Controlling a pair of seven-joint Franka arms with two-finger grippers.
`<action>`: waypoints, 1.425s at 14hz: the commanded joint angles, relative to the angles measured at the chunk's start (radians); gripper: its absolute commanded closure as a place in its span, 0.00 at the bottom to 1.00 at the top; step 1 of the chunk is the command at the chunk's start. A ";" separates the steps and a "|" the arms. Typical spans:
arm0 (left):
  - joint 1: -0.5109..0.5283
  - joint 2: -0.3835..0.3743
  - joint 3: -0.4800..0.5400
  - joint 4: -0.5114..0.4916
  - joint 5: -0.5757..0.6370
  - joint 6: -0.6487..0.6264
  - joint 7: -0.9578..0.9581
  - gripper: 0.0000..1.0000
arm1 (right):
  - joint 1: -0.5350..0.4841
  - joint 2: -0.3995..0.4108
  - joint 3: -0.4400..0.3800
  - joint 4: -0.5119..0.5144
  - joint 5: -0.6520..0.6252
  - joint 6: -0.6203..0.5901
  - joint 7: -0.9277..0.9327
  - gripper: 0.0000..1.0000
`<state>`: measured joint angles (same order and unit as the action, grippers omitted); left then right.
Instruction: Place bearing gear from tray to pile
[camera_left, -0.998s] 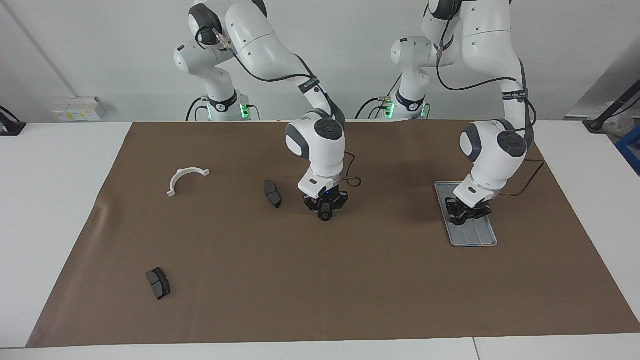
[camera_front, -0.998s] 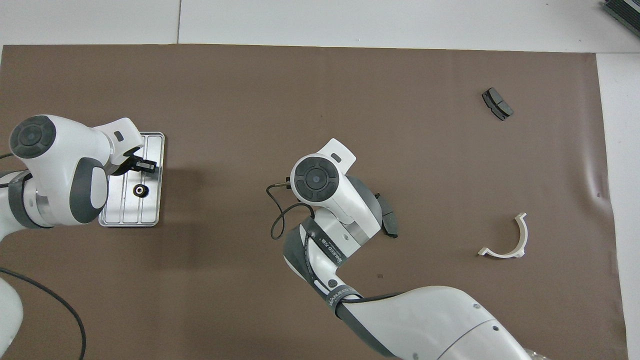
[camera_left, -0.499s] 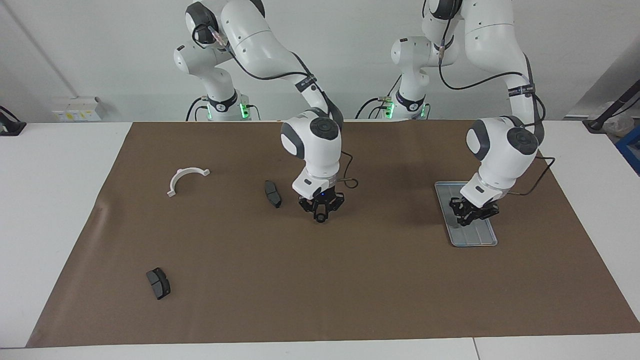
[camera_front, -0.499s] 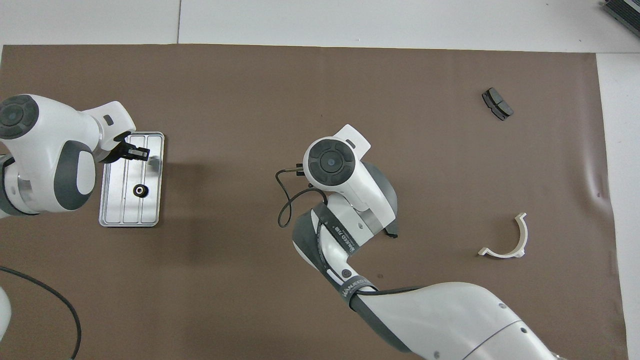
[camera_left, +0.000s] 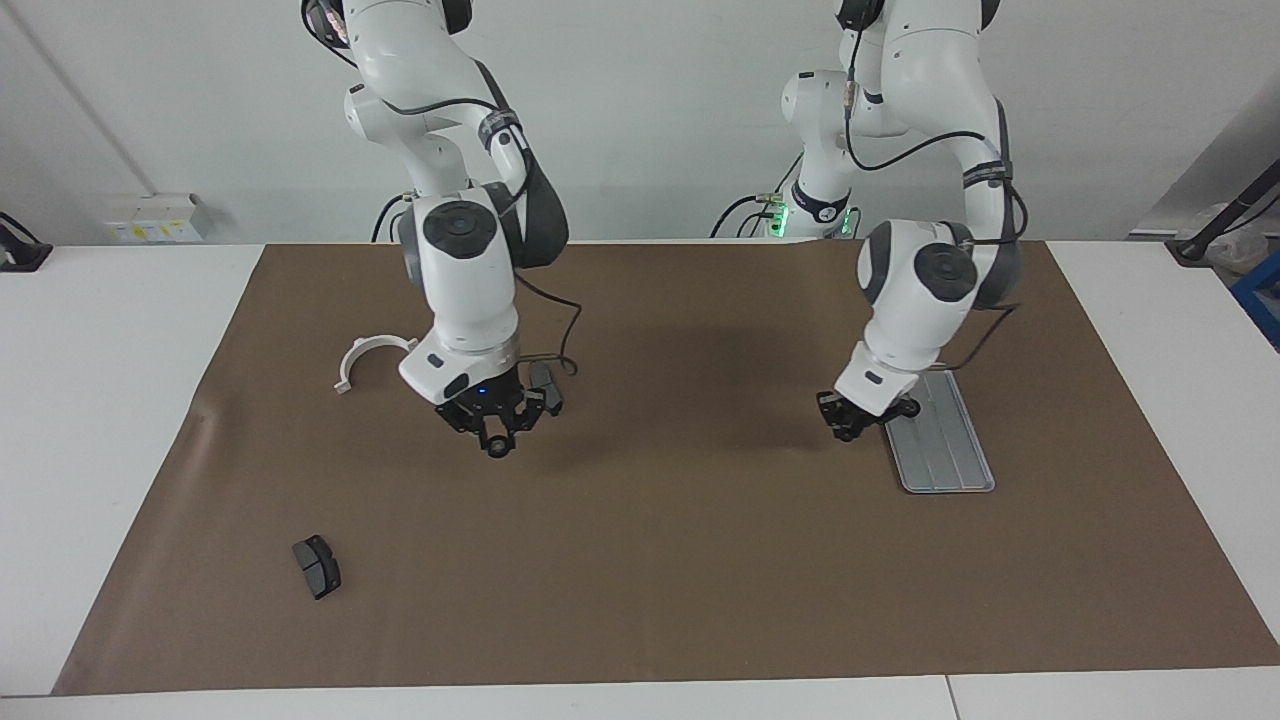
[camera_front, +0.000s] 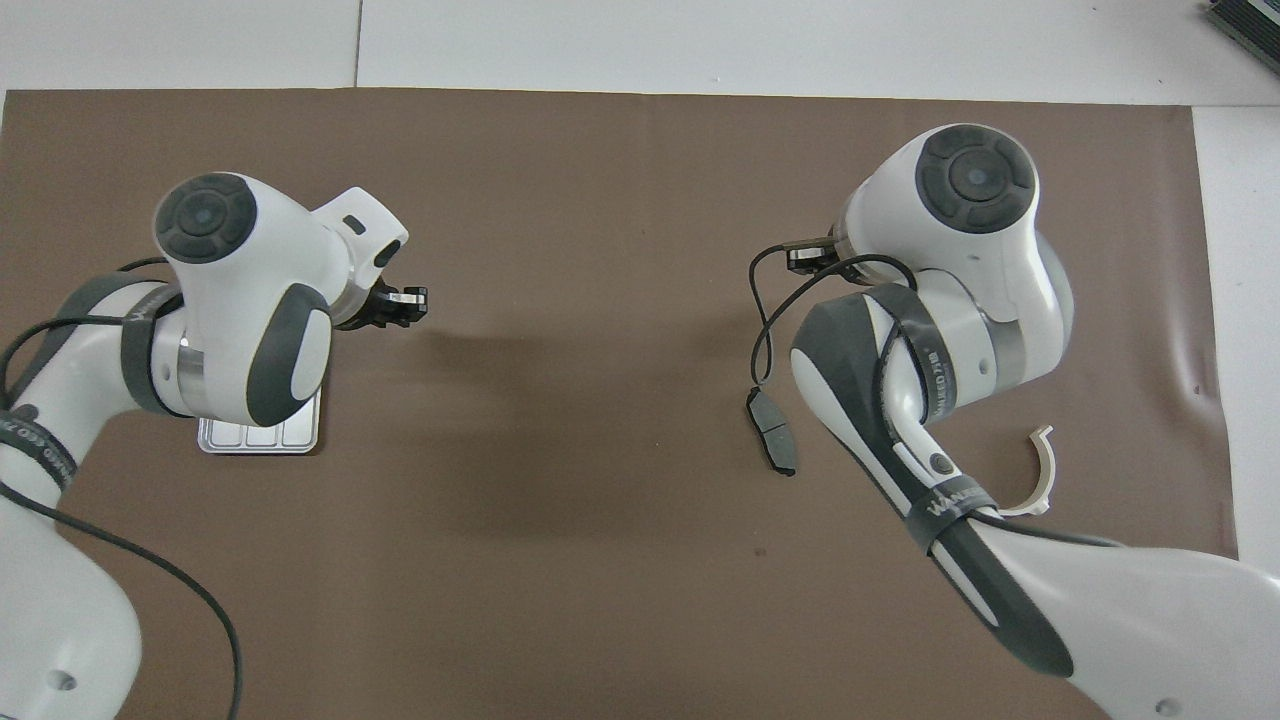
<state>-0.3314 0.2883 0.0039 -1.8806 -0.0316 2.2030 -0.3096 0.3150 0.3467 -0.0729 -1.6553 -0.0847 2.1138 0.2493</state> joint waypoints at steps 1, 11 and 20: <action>-0.140 -0.024 0.016 -0.017 0.010 -0.013 -0.199 0.97 | -0.104 -0.034 0.018 -0.088 -0.006 0.024 -0.137 1.00; -0.367 0.037 0.014 -0.045 0.010 0.162 -0.440 0.45 | -0.321 -0.072 0.019 -0.368 0.066 0.284 -0.419 1.00; -0.108 -0.073 0.025 -0.029 0.012 0.016 -0.246 0.11 | -0.300 -0.058 0.021 -0.360 0.112 0.308 -0.432 0.00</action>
<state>-0.5228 0.2769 0.0391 -1.8949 -0.0306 2.2937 -0.6507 0.0127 0.3100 -0.0620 -2.0099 0.0030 2.4075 -0.1590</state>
